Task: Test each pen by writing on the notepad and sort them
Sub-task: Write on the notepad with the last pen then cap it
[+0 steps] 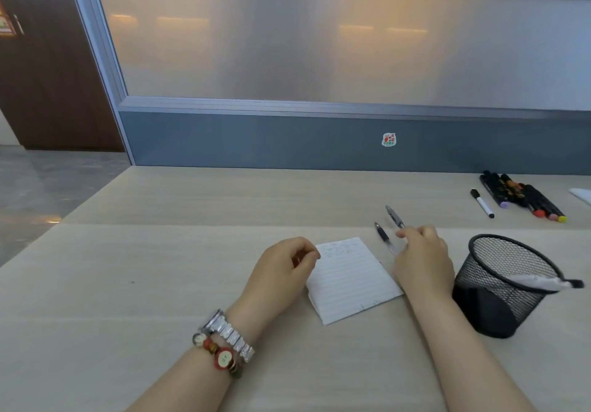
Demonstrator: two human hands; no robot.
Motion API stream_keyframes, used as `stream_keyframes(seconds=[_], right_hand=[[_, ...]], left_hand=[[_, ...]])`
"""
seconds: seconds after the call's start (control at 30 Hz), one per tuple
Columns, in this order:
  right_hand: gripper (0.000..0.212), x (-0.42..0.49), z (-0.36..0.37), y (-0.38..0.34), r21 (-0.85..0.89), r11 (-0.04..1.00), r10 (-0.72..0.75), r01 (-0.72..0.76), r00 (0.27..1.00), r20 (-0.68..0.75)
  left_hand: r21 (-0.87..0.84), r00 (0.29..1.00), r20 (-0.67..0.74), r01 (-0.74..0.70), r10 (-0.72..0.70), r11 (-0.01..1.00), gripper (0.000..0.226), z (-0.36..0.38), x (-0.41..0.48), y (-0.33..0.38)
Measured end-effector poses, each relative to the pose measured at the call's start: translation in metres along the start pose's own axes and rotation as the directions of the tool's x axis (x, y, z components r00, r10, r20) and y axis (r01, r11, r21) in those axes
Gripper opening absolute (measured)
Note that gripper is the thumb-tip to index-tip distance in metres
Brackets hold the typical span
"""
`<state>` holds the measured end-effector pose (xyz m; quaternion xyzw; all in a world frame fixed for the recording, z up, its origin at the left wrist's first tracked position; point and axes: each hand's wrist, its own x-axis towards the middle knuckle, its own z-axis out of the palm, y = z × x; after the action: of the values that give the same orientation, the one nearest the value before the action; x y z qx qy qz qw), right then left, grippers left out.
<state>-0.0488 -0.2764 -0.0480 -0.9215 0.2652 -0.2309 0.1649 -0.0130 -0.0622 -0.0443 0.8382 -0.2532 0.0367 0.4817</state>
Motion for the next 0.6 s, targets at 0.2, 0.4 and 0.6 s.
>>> stream_keyframes(seconds=[0.2,0.4,0.6], right_hand=[[0.041,-0.004,0.007,-0.004,-0.186,0.982,0.039,-0.015,0.992,0.124],[0.044,-0.01,0.01,-0.009,-0.257,0.965,0.015,0.041,0.977,0.212],[0.036,-0.007,0.013,-0.009,-0.151,0.988,-0.013,0.038,0.987,0.162]], left_hand=[[0.252,0.988,0.031,-0.154,0.151,0.956,0.012,0.004,-0.006,-0.001],[0.494,0.977,0.167,-0.196,0.128,0.847,0.036,0.008,-0.006,-0.008],[0.574,0.974,0.195,-0.206,0.111,0.793,0.035,0.007,-0.003,-0.013]])
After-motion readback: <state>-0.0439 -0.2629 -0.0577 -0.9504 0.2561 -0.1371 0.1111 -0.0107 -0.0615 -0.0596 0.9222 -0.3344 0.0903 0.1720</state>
